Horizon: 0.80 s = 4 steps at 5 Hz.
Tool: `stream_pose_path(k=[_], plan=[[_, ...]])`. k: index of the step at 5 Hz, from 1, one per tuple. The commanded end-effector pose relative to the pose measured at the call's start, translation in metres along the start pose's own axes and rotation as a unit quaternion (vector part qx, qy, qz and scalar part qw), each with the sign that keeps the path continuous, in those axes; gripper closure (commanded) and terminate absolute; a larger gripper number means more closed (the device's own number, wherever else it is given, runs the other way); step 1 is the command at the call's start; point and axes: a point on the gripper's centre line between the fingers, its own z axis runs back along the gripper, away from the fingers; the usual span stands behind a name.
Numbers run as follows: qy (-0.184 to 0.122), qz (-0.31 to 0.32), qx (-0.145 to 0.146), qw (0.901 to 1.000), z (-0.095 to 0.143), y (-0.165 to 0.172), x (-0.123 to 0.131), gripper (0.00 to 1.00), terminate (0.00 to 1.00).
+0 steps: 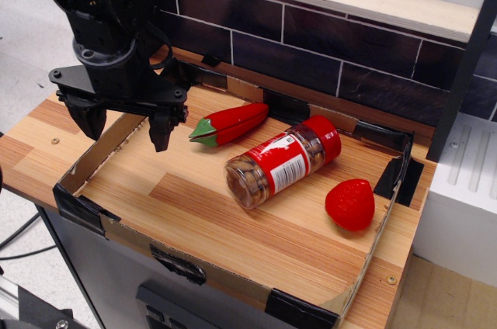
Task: Upright basil bottle
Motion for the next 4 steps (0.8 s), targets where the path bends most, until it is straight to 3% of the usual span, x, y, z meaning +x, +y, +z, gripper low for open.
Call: stream_pose_path(k=[1,4], plan=[[0.0,0.0,0.0,1.0,0.0,0.0,0.0,0.0,0.0],[0.017,-0.109,-0.038,0.9932,0.052,-0.055,0.023,0.0,0.0]])
